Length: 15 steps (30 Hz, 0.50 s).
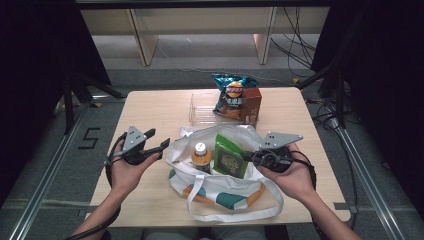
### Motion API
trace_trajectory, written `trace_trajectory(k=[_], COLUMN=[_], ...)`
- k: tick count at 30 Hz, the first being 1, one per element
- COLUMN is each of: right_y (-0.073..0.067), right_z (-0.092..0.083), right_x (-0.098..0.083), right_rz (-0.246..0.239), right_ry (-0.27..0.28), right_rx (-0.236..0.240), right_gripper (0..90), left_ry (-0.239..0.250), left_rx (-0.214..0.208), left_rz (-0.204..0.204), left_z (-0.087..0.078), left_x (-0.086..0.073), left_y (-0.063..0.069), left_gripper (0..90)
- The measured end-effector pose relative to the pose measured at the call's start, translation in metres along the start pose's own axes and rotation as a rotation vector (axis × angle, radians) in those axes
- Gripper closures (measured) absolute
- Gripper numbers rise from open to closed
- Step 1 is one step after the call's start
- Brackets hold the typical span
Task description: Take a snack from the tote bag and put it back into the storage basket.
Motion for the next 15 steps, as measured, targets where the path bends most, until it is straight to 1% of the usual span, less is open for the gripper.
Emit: trace_trajectory(k=[1, 2, 3, 4, 5, 6, 7, 8, 9, 10, 11, 12, 13, 15], right_y=[-0.001, 0.001, 0.002, 0.003, 0.001, 0.001, 0.001, 0.003, 0.002, 0.003, 0.001, 0.002, 0.003, 0.004], right_z=[0.000, -0.001, -0.001, -0.001, -0.003, -0.004, -0.004, -0.006, -0.006, -0.009, -0.010, -0.010, -0.013, -0.014], right_x=[0.001, 0.003, 0.004, 0.004, 0.004, 0.005, 0.006, 0.007, 0.008, 0.009, 0.009, 0.011, 0.013, 0.015], right_rz=[-0.001, -0.024, -0.033, -0.044, -0.009, -0.005, -0.005, -0.015, -0.007, -0.017, 0.002, -0.018, -0.021, -0.027], right_ry=[0.009, 0.013, 0.024, 0.039, 0.022, 0.018, 0.041, 0.030, 0.040, 0.039, 0.036, 0.063, 0.058, 0.076], right_rx=[0.002, 0.000, -0.001, -0.019, -0.007, -0.008, -0.020, -0.010, -0.015, -0.024, -0.027, -0.040, -0.038, -0.040], right_gripper=[90.0, 90.0, 90.0, 90.0, 90.0, 90.0, 90.0, 90.0, 90.0, 90.0, 90.0, 90.0, 90.0, 90.0], left_ry=[0.000, 0.001, 0.001, 0.001, 0.004, 0.005, -0.003, 0.004, -0.001, 0.000, 0.000, 0.001, 0.000, 0.002], left_rx=[-0.001, -0.003, -0.003, -0.003, -0.005, -0.007, -0.001, -0.005, 0.001, 0.001, 0.002, 0.001, 0.000, -0.003], left_rz=[0.003, 0.001, 0.002, 0.001, -0.001, -0.004, 0.000, -0.005, -0.002, -0.002, -0.001, 0.000, 0.001, 0.001], left_z=[0.000, 0.000, 0.000, 0.000, 0.001, 0.001, 0.000, 0.001, 0.001, 0.001, 0.001, 0.001, 0.001, 0.002], left_x=[0.000, 0.000, 0.000, 0.000, 0.000, 0.000, 0.000, -0.001, 0.000, 0.000, 0.000, 0.000, 0.001, 0.001], left_y=[0.000, 0.000, 0.000, 0.000, 0.000, 0.000, 0.000, -0.001, -0.001, -0.001, -0.001, -0.001, -0.001, -0.001], left_gripper=[36.1, 36.1, 36.1, 36.1, 36.1, 36.1, 36.1, 36.1, 36.1, 36.1, 36.1, 36.1, 36.1, 36.1])
Point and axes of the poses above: each handheld gripper's, and its own axes: z roughly forward along the jaws, x roughly out of its top, y roughly to its right, the point moved 3 cm from there along z, roughly forward along the jaws, and after that the axes turned 4 degrees about y, right-handed, at the moved point
